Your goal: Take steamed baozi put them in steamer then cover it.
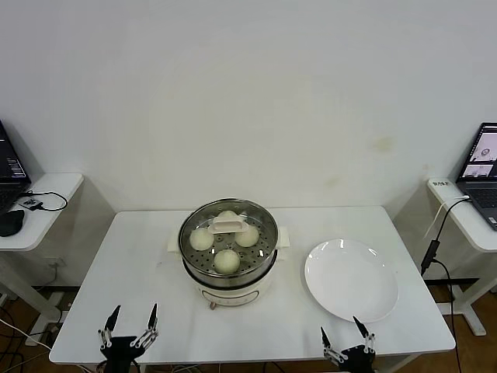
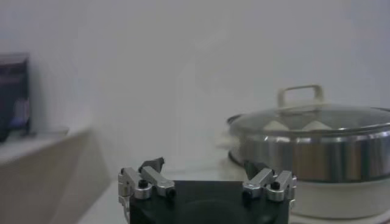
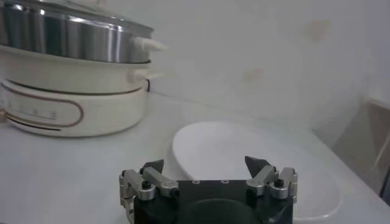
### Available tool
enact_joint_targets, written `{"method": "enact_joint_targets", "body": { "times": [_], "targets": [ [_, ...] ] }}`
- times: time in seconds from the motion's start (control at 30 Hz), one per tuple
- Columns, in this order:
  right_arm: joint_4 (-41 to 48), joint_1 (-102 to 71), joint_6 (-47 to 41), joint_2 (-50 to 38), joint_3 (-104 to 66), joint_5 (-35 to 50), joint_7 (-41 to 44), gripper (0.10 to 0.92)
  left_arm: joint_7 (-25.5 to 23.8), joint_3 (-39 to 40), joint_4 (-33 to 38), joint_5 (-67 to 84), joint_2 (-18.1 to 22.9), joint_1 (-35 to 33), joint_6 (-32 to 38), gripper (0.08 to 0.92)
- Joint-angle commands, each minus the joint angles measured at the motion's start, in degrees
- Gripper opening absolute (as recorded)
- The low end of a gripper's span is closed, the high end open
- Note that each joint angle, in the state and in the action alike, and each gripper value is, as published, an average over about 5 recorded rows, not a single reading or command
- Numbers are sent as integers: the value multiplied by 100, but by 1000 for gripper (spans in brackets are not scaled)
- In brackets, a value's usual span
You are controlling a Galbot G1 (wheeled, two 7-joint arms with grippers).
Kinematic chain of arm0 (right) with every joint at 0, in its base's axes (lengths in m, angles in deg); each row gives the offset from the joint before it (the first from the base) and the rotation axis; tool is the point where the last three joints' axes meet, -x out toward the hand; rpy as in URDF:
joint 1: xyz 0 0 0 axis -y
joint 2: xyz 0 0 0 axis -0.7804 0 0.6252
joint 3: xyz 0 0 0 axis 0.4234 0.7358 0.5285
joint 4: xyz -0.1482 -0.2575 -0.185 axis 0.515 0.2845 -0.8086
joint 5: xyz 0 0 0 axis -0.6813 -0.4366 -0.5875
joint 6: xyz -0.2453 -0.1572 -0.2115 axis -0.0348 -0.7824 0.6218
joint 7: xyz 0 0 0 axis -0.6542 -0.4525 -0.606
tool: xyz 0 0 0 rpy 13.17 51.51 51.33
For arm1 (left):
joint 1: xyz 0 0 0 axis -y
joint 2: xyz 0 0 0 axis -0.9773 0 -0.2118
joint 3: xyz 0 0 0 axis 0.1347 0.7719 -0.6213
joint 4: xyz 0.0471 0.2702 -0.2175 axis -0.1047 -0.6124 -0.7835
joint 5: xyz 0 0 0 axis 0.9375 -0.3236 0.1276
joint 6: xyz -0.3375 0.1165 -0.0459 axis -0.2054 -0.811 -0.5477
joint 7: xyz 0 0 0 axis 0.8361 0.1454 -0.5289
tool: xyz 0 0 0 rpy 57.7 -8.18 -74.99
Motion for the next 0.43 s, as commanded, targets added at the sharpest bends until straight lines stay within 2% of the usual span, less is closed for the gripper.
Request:
{"method": "enact_joint_targets", "body": {
  "times": [0.03,0.43],
  "targets": [
    [-347,-180,-203,-91,275,173,-87,823,-71,-16,-101,639,56,-454,272,823],
    [-190,-190,-93,-22,368,-74,-178,823,-180,163,-202,361,20,-436,269,823]
  ]
}}
